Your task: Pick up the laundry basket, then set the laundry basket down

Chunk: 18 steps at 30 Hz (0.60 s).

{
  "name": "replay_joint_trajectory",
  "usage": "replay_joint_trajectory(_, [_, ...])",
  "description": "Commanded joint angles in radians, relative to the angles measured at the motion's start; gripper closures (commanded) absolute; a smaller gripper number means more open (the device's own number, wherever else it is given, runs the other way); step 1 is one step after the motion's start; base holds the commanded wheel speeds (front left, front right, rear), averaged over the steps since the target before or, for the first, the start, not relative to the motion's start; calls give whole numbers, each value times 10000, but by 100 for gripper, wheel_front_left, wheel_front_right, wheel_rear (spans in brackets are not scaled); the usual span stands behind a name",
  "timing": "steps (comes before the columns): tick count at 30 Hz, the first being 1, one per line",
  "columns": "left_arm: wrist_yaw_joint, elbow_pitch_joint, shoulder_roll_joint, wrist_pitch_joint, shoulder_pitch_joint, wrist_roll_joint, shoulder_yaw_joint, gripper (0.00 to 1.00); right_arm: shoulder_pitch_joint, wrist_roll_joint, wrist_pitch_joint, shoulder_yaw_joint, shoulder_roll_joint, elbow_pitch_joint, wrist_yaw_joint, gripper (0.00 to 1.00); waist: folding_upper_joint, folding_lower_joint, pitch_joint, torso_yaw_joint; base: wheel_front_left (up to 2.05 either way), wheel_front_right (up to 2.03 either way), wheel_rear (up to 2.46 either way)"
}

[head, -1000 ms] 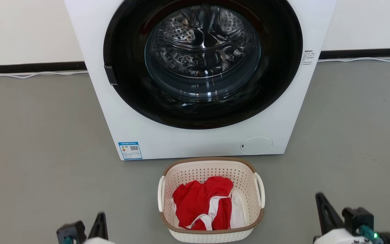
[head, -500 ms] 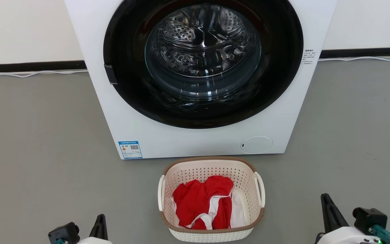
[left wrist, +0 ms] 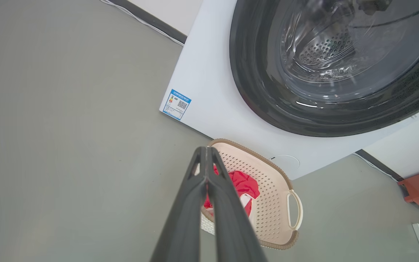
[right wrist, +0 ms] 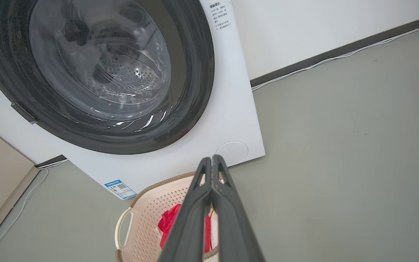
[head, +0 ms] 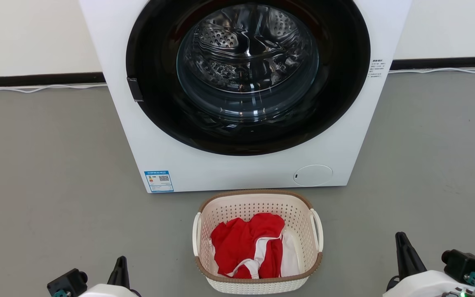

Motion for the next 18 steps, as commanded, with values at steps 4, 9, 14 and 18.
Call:
replay_joint_trajectory(4, [-149, -408, 97, 125, -395, -569, 172, 100, -367, 713, 148, 54, -75, -375, 20, 100, -1, -2, 10, 4, 0, 0, 0])
replay_joint_trajectory(9, [-217, -543, 97, 272, -404, -1092, 225, 100, -379, 1378, 287, 60, -77, -479, 22, 100, -1, -2, 23, 9, 0, 0, 0])
replay_joint_trajectory(14, [-285, -678, 97, 419, -414, -1615, 279, 100, -392, 2042, 428, 65, -78, -582, 25, 100, -1, -2, 35, 13, 0, 0, 0])
replay_joint_trajectory(18, [-340, -787, 96, 537, -422, -2033, 322, 100, -402, 2573, 540, 69, -79, -665, 28, 100, -1, -2, 45, 17, 0, 0, 0])
